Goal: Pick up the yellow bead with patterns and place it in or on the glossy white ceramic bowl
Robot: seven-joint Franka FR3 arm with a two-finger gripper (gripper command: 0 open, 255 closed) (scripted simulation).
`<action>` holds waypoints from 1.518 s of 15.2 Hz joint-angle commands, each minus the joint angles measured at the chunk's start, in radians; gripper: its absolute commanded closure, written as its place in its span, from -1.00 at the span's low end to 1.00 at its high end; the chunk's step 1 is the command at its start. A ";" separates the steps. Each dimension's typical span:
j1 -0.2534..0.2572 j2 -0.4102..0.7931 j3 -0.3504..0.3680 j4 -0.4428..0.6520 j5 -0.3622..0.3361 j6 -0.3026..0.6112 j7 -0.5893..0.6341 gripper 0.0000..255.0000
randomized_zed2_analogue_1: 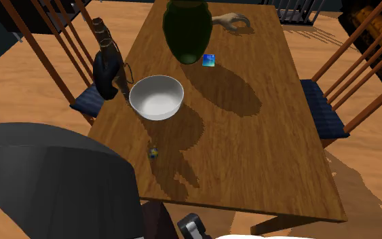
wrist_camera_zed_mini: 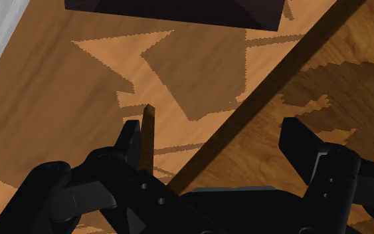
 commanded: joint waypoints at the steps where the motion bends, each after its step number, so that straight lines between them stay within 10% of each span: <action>1: 0.000 0.000 0.000 0.000 0.000 0.000 0.000 -1.00; 23: 0.142 0.368 0.503 0.106 0.214 0.106 0.515 -1.00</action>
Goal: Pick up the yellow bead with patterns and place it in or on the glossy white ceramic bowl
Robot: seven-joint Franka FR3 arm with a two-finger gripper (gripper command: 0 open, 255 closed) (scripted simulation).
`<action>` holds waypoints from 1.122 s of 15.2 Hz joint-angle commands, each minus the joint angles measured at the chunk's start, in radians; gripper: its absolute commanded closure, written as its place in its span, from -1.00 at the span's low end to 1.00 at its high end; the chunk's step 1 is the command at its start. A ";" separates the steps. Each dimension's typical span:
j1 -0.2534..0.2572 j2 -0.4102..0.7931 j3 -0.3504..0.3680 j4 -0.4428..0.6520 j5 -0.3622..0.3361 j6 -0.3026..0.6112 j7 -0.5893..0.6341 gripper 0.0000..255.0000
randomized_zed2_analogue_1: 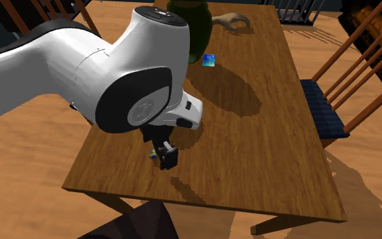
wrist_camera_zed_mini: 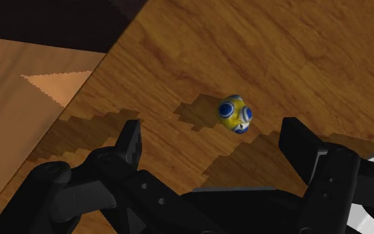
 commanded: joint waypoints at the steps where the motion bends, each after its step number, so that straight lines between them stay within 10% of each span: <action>1: 0.008 0.063 0.045 0.036 0.004 0.013 0.052 -1.00; 17: 0.020 0.060 0.066 -0.068 0.021 0.112 0.053 -1.00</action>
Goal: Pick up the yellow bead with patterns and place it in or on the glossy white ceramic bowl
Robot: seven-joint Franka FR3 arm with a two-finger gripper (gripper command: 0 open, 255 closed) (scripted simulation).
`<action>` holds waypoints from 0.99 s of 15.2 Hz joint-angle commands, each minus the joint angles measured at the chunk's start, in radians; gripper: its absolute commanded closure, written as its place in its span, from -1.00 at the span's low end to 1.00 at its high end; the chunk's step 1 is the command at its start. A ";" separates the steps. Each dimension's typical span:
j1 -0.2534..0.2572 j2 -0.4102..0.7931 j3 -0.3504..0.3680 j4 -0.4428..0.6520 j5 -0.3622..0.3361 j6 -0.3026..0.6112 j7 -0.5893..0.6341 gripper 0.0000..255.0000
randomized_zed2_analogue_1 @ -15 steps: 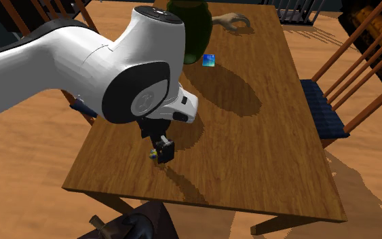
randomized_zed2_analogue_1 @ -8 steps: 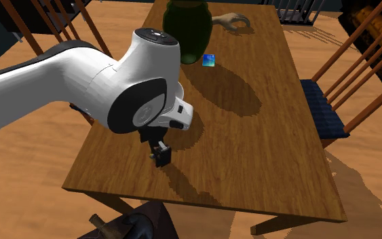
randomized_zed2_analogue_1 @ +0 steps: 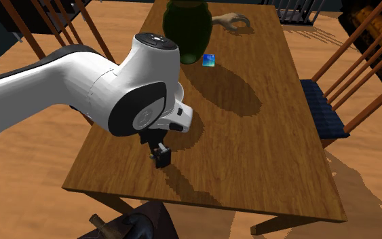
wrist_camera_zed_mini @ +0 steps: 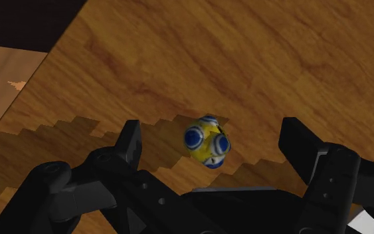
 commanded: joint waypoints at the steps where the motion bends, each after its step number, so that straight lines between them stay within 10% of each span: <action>1: 0.000 0.000 0.000 0.000 0.000 0.000 0.000 1.00; 15: -0.002 -0.009 -0.011 0.059 -0.004 -0.068 0.005 1.00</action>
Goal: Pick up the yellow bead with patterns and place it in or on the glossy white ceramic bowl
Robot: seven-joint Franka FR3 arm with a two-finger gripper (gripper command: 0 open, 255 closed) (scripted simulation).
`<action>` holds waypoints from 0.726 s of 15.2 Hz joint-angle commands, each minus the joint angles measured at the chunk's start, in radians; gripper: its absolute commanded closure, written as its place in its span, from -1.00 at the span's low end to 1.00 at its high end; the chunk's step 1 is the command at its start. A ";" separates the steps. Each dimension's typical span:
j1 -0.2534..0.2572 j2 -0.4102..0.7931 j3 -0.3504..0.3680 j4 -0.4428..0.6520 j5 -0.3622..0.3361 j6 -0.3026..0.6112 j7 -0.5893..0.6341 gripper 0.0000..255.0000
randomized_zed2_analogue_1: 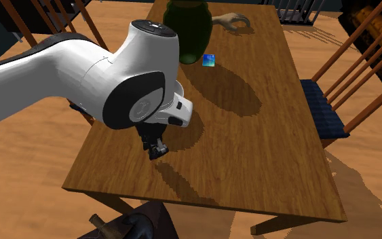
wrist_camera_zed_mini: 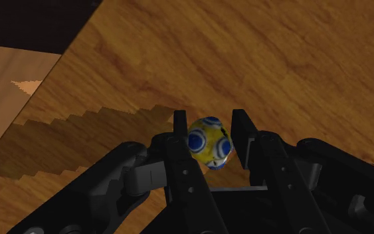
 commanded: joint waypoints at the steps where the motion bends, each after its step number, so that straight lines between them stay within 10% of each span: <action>1: -0.001 -0.004 -0.005 0.024 -0.002 -0.029 0.001 1.00; 11: -0.007 -0.002 -0.023 0.159 -0.013 -0.162 0.015 1.00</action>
